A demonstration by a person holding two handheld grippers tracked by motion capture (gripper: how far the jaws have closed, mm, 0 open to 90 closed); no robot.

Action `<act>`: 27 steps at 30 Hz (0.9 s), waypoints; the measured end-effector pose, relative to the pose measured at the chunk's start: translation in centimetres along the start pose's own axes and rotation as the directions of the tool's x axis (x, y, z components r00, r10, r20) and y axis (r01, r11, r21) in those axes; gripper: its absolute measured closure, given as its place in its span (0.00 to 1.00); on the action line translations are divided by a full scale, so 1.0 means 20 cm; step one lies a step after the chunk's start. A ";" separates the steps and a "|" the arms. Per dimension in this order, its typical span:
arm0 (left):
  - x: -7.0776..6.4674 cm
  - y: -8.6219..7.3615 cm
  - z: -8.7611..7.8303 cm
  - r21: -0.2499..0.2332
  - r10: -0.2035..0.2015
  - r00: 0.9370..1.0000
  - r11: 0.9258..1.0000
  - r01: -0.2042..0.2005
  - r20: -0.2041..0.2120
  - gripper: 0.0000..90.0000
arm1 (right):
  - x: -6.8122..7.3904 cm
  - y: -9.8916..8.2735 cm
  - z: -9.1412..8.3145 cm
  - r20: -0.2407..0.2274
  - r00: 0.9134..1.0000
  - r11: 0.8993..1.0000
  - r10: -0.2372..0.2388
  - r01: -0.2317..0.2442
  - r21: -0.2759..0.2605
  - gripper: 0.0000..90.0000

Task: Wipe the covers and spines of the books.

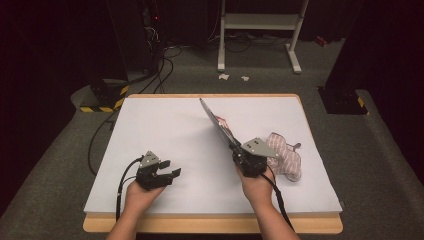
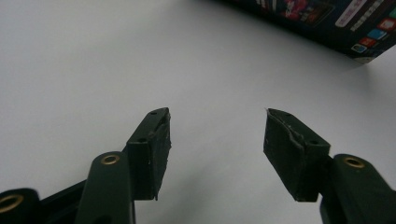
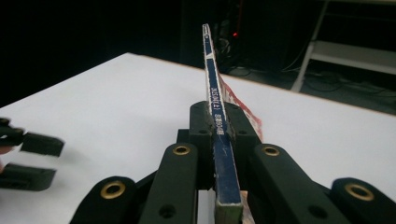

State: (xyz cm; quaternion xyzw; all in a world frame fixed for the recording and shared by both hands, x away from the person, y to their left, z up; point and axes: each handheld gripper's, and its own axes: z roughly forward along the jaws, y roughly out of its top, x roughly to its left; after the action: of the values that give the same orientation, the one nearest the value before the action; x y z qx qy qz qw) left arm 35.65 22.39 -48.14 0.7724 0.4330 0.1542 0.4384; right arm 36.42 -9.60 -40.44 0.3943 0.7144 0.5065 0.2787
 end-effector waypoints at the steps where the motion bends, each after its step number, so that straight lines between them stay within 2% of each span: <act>1: 0.00 0.00 0.00 0.001 0.000 1.000 1.000 0.000 0.000 0.46 | 0.02 -0.01 0.01 -0.009 1.000 1.000 -0.005 0.005 0.008 0.94; 6: 0.00 0.00 0.00 0.002 -0.002 1.000 1.000 0.002 -0.002 0.46 | 0.08 -0.04 0.05 -0.031 0.999 0.999 -0.019 0.019 0.026 0.94; 12: 0.01 0.00 0.00 0.009 0.001 1.000 1.000 -0.001 -0.002 0.46 | 0.12 -0.08 0.08 -0.053 0.998 0.999 -0.016 0.018 0.048 0.94; 24: 0.01 -0.01 0.01 0.014 -0.002 1.000 1.000 0.002 -0.002 0.46 | 0.24 -0.23 0.17 -0.097 0.995 0.991 -0.034 0.046 0.126 0.93; 27: 0.01 -0.01 0.01 0.017 -0.003 1.000 1.000 0.003 -0.002 0.46 | 0.27 -0.27 0.19 -0.104 0.993 0.988 -0.052 0.066 0.137 0.92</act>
State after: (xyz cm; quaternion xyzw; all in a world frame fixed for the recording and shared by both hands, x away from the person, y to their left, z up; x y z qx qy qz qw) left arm 35.83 22.48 -48.42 0.7754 0.4359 0.1507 0.4314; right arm 35.00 -4.06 -46.74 0.3655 0.7727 0.4657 0.2290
